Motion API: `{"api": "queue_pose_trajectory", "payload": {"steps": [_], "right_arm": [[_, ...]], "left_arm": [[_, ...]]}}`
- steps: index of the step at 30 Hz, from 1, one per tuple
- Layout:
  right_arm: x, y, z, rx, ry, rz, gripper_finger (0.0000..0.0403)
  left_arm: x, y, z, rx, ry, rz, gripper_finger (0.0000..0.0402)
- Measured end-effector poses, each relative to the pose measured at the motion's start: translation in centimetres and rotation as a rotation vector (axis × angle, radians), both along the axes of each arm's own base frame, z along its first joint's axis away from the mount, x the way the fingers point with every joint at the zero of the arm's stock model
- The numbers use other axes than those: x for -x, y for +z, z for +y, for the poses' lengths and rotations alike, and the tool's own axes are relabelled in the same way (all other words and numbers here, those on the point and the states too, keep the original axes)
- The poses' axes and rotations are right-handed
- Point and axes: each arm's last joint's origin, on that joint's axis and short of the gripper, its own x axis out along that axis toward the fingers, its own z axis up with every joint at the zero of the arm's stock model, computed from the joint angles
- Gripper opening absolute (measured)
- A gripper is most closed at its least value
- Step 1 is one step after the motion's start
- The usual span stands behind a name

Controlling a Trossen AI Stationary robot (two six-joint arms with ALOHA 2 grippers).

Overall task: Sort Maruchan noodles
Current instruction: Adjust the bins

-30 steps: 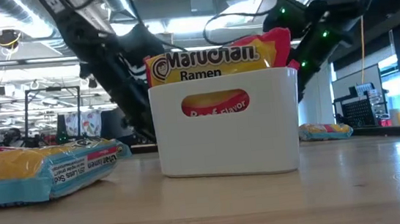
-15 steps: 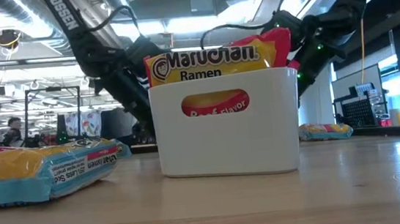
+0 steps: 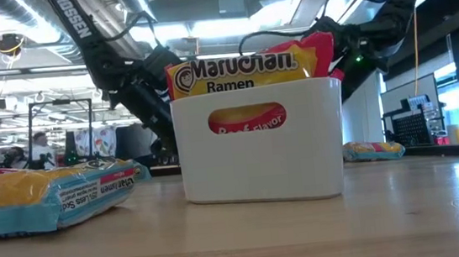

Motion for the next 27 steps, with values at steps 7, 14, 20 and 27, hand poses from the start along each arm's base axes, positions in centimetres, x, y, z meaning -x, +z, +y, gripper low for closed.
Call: {"api": "queue_pose_trajectory", "payload": {"steps": [7,14,20,27], "right_arm": [[1.5,2.9,3.3,-0.141,0.059,0.168,0.0225],[3.2,3.8,10.5,-0.369,0.130,0.300,0.0225],[3.0,2.6,16.6,-0.393,0.173,0.241,0.0225],[2.4,1.1,20.4,-0.349,0.151,0.132,0.0225]], "left_arm": [[1.1,4.1,-4.4,0.045,-0.126,0.076,0.0102],[1.6,5.7,-12.6,0.130,-0.354,0.137,0.0102],[0.5,4.1,-18.6,0.128,-0.430,0.116,0.0102],[-0.8,1.3,-21.9,0.144,-0.467,0.071,0.0102]]}}
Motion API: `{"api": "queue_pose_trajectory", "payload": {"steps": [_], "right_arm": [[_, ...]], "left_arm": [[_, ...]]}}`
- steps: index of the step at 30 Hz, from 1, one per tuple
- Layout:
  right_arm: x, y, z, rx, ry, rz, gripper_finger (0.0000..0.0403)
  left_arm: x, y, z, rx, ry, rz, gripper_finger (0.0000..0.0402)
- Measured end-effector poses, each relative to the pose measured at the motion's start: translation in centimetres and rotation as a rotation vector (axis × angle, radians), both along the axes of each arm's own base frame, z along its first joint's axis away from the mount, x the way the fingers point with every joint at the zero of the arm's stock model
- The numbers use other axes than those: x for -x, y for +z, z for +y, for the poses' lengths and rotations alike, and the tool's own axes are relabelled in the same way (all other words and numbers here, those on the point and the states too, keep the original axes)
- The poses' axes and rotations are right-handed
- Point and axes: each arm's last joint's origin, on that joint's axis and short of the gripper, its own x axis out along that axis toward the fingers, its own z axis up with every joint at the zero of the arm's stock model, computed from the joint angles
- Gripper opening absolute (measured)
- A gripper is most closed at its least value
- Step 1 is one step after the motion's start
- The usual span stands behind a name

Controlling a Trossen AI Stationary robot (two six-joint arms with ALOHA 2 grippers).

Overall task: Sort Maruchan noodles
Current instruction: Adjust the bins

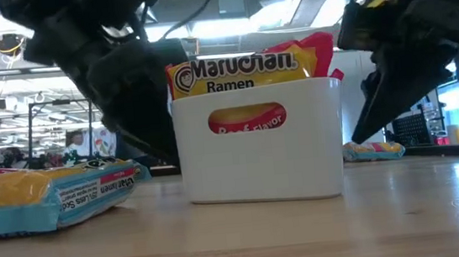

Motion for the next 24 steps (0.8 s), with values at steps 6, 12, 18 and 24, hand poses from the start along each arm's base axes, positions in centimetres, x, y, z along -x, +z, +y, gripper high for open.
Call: {"api": "queue_pose_trajectory", "payload": {"steps": [6,12,18,24], "right_arm": [[-1.1,-1.7,0.4,0.035,-0.055,-0.037,0.0225],[-1.7,-2.1,-0.8,0.089,-0.111,-0.050,0.0225],[-2.2,-2.1,-2.9,0.121,-0.172,-0.044,0.0225],[-2.6,-2.1,-4.5,0.150,-0.199,-0.042,0.0225]], "left_arm": [[-0.6,-1.4,-0.6,-0.013,0.011,-0.019,0.0102],[-0.9,-1.6,-0.3,-0.019,0.026,-0.035,0.0102],[-1.1,-1.7,1.1,-0.050,0.064,-0.024,0.0102],[-1.1,-1.9,2.6,-0.080,0.087,0.007,0.0102]]}}
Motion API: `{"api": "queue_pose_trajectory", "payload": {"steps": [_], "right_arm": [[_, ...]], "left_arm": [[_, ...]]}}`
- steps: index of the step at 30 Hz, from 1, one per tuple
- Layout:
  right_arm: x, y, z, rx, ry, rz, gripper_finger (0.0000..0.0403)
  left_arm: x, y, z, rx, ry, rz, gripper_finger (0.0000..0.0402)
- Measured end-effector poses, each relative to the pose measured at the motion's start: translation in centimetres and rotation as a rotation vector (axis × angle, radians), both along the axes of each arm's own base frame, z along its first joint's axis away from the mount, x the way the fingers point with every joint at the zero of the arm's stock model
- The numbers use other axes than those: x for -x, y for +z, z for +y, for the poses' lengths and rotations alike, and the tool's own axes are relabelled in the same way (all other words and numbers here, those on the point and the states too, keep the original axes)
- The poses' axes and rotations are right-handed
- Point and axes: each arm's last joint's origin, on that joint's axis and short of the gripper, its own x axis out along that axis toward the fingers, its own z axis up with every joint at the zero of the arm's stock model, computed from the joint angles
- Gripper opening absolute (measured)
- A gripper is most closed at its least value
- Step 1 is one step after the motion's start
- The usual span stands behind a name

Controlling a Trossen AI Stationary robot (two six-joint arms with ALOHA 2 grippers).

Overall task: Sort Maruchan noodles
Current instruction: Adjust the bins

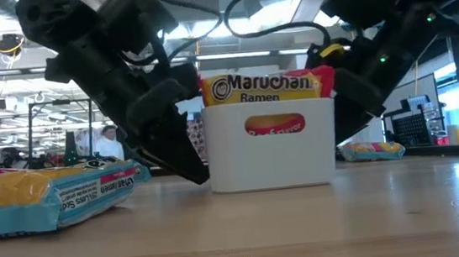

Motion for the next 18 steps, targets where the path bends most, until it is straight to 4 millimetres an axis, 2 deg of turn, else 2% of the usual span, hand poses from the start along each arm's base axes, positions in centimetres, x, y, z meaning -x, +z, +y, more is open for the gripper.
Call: {"api": "queue_pose_trajectory", "payload": {"steps": [5,11,15,18], "right_arm": [[-0.2,0.1,-0.7,-0.008,-0.005,-0.003,0.0225],[-0.2,0.2,-0.7,0.021,0.020,0.006,0.0225],[0.3,1.6,0.0,-0.047,0.071,0.041,0.0225],[1.1,3.0,1.3,-0.098,0.083,0.067,0.0225]], "left_arm": [[0.2,-0.3,1.0,-0.018,0.035,0.047,0.0102],[0.5,0.3,1.2,-0.024,0.042,0.056,0.0102],[1.6,3.4,0.4,0.012,0.016,0.101,0.0102],[3.3,5.9,-0.9,0.069,0.003,0.150,0.0102]]}}
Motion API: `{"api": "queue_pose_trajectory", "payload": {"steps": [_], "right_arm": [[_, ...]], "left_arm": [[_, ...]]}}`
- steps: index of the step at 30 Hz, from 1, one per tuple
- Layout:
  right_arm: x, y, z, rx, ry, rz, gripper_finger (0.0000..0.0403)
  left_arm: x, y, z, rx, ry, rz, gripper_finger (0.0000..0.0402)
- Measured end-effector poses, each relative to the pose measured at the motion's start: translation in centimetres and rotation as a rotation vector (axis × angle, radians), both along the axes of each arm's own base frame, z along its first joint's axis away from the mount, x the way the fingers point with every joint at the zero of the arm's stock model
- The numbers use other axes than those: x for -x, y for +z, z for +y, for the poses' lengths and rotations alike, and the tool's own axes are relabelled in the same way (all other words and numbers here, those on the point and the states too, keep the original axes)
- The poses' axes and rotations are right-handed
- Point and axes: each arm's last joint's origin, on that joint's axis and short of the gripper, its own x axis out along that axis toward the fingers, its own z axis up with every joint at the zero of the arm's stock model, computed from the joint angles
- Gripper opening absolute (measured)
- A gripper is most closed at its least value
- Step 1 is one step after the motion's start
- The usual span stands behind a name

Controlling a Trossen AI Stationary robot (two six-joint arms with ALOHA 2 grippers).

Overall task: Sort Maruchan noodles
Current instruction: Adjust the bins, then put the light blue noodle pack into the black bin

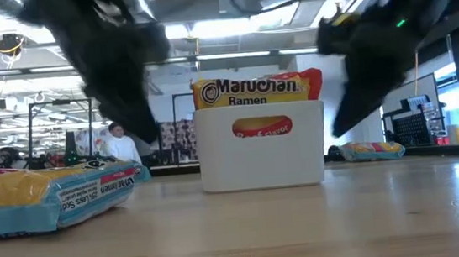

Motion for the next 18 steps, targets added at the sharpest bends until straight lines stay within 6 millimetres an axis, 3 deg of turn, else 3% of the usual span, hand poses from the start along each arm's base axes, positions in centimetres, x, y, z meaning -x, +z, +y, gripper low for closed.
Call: {"api": "queue_pose_trajectory", "payload": {"steps": [4,8,13,18], "right_arm": [[0.9,0.9,2.9,-0.069,0.080,-0.033,0.0225],[1.5,1.0,6.8,-0.107,0.188,-0.118,0.0225],[2.1,0.4,10.2,-0.097,0.262,-0.209,0.0225],[2.3,-0.6,11.9,-0.112,0.302,-0.233,0.0225]], "left_arm": [[2.3,2.1,-2.6,0.089,-0.019,0.016,0.0102],[4.0,1.2,-5.5,0.046,-0.112,0.102,0.0102],[4.4,-0.7,-8.6,0.071,-0.193,0.149,0.0102],[2.8,-1.9,-11.2,0.134,-0.192,0.061,0.0102]]}}
